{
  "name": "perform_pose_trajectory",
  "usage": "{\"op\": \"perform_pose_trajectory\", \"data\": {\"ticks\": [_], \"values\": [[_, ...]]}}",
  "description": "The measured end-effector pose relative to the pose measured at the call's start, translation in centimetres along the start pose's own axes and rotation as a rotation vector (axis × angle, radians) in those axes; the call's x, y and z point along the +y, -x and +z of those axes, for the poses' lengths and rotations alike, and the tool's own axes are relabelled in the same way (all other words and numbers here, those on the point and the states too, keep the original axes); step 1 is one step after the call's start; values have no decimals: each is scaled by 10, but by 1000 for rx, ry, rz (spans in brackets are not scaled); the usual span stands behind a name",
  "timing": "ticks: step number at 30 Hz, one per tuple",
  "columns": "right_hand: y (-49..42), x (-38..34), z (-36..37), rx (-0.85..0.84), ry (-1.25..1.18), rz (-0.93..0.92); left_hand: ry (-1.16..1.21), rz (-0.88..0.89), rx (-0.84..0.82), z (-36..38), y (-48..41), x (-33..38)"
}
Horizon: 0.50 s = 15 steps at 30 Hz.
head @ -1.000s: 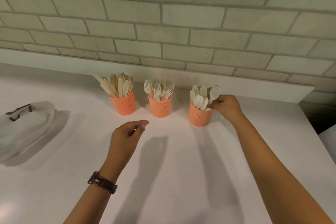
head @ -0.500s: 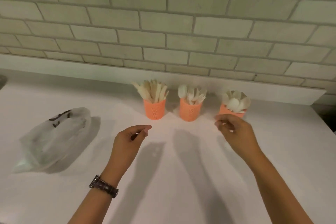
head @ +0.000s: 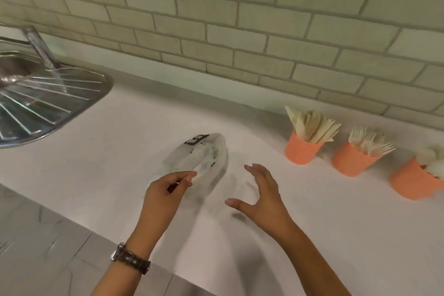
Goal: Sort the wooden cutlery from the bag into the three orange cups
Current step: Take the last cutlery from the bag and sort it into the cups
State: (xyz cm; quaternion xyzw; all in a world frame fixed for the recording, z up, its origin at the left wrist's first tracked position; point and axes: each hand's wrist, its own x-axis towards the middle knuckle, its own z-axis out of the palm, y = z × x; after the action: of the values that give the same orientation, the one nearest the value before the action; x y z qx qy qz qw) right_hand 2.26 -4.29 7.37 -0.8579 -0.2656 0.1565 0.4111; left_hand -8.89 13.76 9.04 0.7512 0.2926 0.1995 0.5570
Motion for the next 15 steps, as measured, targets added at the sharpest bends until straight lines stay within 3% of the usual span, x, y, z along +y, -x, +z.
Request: {"op": "perform_pose_trajectory", "data": {"ticks": [6,11,15], "values": [[-102,-72,71,-185,406,-253,-3,-68,250,-74,2,-22],[-140,-47,139,-524,860,-233,7,-119,372,-105,10,-37],[-142,-23,147,-412,858,-135,19,-166,330,-105,19,-54]]}}
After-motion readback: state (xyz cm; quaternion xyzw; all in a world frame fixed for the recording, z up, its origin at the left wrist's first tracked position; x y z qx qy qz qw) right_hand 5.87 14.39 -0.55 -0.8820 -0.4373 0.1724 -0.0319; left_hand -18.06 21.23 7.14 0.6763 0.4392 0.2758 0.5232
